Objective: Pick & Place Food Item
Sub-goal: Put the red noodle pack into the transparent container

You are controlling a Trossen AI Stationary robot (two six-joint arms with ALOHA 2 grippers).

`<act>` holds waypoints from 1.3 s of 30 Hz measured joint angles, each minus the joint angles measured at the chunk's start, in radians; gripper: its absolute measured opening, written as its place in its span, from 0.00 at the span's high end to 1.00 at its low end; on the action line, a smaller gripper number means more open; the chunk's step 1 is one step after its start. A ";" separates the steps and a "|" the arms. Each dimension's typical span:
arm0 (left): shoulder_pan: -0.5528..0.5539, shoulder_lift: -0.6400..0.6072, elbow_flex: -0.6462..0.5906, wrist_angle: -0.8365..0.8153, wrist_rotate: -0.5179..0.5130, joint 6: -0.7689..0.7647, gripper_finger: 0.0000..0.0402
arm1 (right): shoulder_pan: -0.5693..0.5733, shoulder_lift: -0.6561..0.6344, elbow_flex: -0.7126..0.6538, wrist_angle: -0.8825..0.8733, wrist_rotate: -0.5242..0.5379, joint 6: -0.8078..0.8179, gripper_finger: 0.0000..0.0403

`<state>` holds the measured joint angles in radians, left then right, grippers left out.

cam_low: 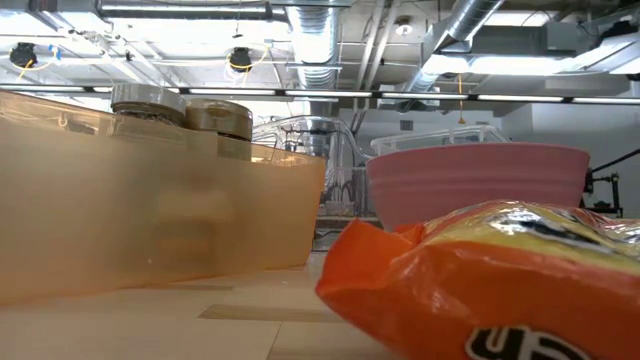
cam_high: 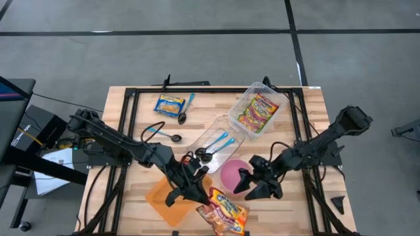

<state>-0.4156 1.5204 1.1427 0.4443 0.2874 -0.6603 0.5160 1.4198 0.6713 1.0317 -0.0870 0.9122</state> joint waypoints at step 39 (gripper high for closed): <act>-0.009 0.000 0.000 0.029 0.054 -0.107 1.00 | -0.054 0.219 0.220 0.016 -0.156 0.030 0.34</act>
<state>-0.4245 1.5202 1.1427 0.4728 0.3416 -0.7673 0.4625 1.6390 0.8913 1.0476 -0.2428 0.9424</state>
